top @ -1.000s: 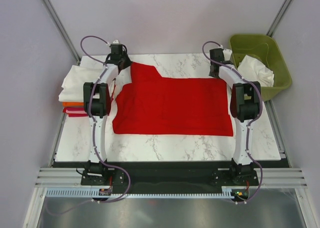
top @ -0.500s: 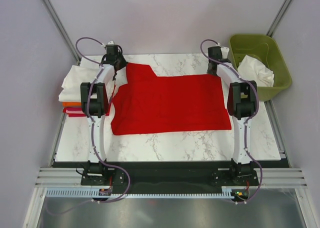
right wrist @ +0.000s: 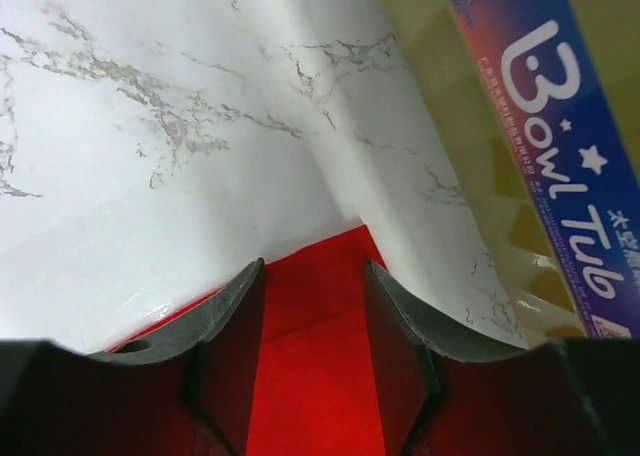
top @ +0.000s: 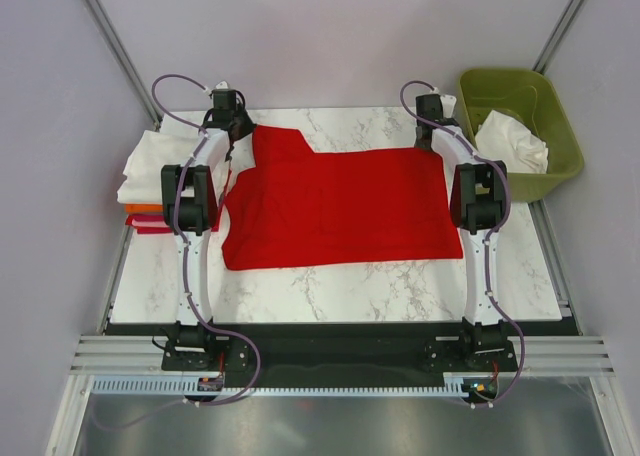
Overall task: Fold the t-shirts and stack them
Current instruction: Fold the tshirt
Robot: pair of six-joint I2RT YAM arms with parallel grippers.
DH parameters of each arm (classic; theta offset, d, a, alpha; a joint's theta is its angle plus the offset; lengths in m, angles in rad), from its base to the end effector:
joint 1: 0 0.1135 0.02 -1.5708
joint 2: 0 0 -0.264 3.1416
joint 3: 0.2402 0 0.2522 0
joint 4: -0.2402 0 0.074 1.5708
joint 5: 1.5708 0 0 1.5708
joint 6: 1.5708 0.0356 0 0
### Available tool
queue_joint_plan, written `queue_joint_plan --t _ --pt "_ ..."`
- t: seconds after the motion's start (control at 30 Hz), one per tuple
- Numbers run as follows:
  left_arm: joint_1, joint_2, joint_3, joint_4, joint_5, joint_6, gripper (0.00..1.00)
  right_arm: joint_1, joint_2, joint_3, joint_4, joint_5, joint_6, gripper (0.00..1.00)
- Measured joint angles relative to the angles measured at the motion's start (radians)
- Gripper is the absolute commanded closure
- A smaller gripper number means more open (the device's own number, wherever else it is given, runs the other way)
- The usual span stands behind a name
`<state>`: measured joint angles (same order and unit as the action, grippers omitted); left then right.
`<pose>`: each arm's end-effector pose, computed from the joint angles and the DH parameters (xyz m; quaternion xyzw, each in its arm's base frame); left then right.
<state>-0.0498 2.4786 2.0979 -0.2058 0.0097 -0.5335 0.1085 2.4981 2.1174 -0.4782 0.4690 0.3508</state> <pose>0.5683 -0.0287 0.1800 -0.2088 0.8562 -0.1400 0.4513 0.5485 0.0436 0.1565 0.1906 0.8952 -0.1349 0.3796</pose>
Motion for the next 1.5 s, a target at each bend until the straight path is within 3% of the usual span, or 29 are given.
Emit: queue_joint_plan --t 0.13,0.17,0.23,0.47,1.03,1.5 --pt "0.000 0.000 0.000 0.000 0.000 0.000 0.98 -0.005 0.000 0.000 0.000 -0.004 -0.003 0.61" --pt "0.000 0.000 0.000 0.000 0.000 0.000 0.98 -0.006 0.000 0.000 -0.001 -0.006 -0.005 0.68" --pt "0.000 0.000 0.000 0.000 0.000 0.000 0.98 -0.006 0.001 0.000 -0.001 -0.010 -0.010 0.69" --pt "0.000 -0.002 -0.002 0.000 0.001 0.000 0.98 -0.006 0.002 0.000 -0.001 -0.027 -0.020 1.00" --pt "-0.012 -0.154 -0.087 -0.001 0.026 0.000 0.98 -0.013 -0.081 -0.085 0.006 -0.151 -0.003 1.00" --pt "-0.047 -0.343 -0.299 0.012 0.024 0.012 0.98 -0.013 -0.341 -0.358 0.034 -0.212 0.031 1.00"
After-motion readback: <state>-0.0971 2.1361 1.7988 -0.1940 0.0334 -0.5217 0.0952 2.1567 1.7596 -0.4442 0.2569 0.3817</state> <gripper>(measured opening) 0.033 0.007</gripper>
